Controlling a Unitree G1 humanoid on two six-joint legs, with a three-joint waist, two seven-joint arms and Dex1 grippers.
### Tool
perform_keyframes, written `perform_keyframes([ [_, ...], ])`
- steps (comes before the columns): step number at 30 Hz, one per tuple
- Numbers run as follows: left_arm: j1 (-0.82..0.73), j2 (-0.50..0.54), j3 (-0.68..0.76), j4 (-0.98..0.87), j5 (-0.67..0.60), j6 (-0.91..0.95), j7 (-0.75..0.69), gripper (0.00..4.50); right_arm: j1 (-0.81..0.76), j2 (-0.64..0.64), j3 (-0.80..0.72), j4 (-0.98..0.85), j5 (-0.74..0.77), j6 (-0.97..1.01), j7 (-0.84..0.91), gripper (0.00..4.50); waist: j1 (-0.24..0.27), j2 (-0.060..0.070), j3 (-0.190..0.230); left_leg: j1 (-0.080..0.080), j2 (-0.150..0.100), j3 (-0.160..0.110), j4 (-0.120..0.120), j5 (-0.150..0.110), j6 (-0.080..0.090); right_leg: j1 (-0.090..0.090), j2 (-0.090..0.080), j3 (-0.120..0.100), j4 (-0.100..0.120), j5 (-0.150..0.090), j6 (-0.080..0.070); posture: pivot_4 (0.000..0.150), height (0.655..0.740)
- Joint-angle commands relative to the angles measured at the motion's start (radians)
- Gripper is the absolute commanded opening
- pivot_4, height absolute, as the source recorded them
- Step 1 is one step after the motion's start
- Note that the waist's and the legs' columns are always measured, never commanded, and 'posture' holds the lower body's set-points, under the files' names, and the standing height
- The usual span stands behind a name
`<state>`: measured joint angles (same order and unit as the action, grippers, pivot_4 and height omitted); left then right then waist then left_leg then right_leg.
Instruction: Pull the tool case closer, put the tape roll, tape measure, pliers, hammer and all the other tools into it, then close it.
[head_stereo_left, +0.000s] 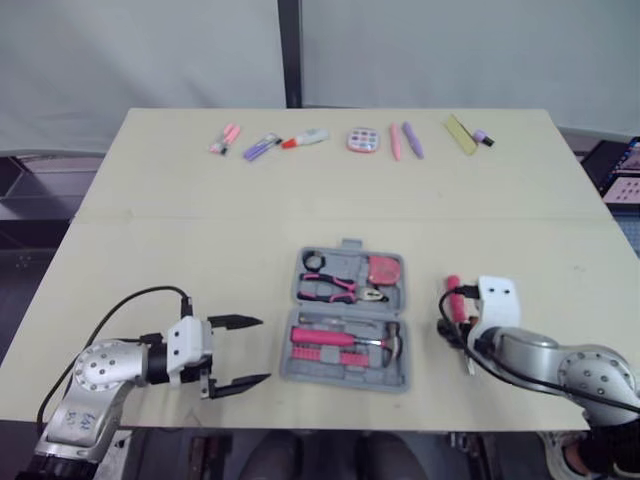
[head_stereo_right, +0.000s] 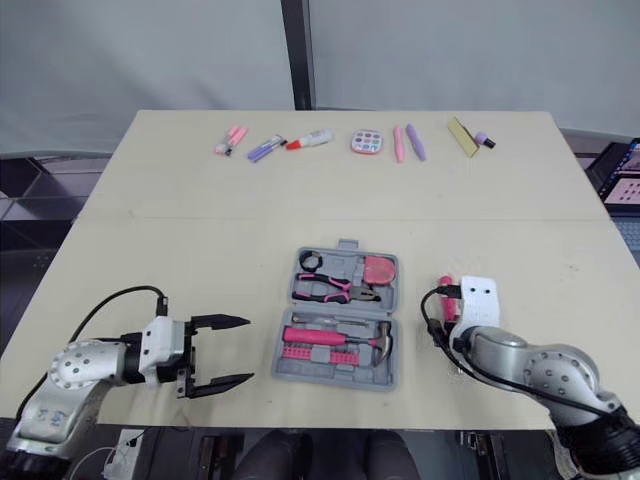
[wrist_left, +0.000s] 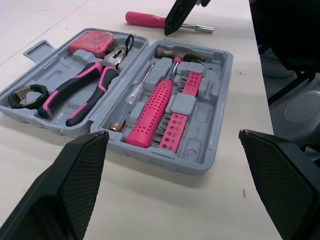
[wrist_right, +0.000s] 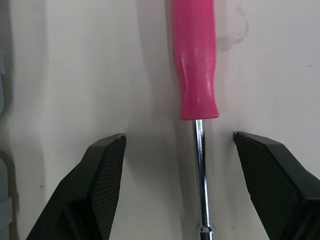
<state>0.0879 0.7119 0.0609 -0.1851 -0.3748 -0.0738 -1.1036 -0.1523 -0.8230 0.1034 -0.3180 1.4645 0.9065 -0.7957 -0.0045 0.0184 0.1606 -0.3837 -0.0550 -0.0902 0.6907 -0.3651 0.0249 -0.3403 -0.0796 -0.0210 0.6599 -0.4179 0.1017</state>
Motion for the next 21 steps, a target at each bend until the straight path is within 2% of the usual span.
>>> perform_keyframes([
  [1,0.01,0.014,0.026,-0.034,-0.011,0.002,0.006,4.5,-0.015,0.038,-0.034,0.018,-0.074,0.029,0.04,3.61,0.0,-0.002,-0.001,0.0,0.0,0.0,0.0,0.0,0.0,0.0,0.0,0.0,0.0,0.0,0.0,0.15,0.7134],
  [21,0.008,0.014,0.022,-0.046,-0.006,0.011,0.021,4.5,-0.074,0.215,-0.177,0.089,-0.396,0.203,0.222,3.61,-0.003,-0.004,-0.004,0.009,0.0,0.001,-0.005,0.0,0.0,0.003,0.0,0.003,0.003,0.0,0.0,0.15,0.7134],
])
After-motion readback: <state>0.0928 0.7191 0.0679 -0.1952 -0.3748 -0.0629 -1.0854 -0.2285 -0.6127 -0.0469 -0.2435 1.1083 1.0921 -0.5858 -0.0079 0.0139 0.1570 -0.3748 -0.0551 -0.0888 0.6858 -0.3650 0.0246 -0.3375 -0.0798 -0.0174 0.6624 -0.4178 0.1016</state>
